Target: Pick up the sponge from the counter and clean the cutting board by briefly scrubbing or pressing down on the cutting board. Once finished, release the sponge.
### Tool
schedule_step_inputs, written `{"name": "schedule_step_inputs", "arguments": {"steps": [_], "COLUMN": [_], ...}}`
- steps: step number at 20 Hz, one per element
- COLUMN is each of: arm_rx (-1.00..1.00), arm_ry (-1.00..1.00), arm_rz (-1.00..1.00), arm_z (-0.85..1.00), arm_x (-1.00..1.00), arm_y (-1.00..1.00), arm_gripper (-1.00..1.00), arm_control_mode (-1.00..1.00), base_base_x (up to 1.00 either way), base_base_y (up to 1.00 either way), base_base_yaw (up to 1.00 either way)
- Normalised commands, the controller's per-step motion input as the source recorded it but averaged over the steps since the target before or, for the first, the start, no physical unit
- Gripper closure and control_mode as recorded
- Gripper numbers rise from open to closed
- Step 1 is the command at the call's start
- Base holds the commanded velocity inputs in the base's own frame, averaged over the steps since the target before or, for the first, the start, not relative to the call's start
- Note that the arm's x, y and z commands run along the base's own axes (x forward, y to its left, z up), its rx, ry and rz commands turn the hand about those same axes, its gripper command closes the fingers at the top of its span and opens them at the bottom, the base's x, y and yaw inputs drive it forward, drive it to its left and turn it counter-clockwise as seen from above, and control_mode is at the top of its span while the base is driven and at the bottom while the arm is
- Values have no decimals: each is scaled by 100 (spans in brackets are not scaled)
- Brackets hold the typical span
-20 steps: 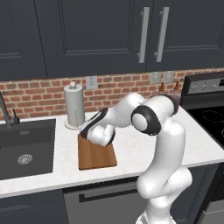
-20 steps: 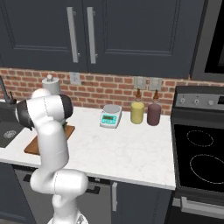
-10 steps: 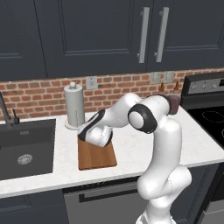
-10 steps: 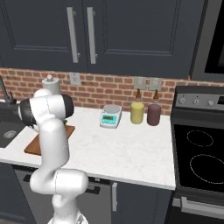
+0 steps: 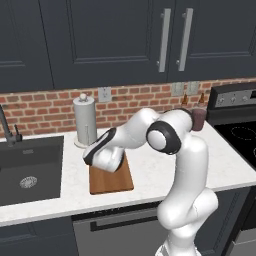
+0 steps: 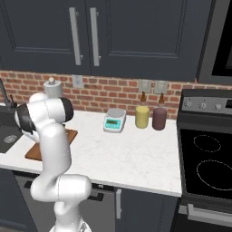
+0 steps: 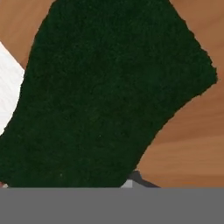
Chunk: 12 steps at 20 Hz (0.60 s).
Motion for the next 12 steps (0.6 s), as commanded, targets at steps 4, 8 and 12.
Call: {"name": "schedule_step_inputs", "arguments": {"steps": [4, 8, 12], "arm_rx": [7, 2, 0], "arm_ry": [14, 4, 0], "arm_rz": [-2, -1, 0], "arm_z": [-28, -4, 0], "arm_x": [-65, -46, -40], "arm_y": [47, 35, 19], "arm_gripper": [-100, -100, -100], "arm_control_mode": [-100, -100, -100], "base_base_x": [0, 0, 0], "base_base_y": [0, 0, 0], "base_base_yaw": [0, 0, 0]}}
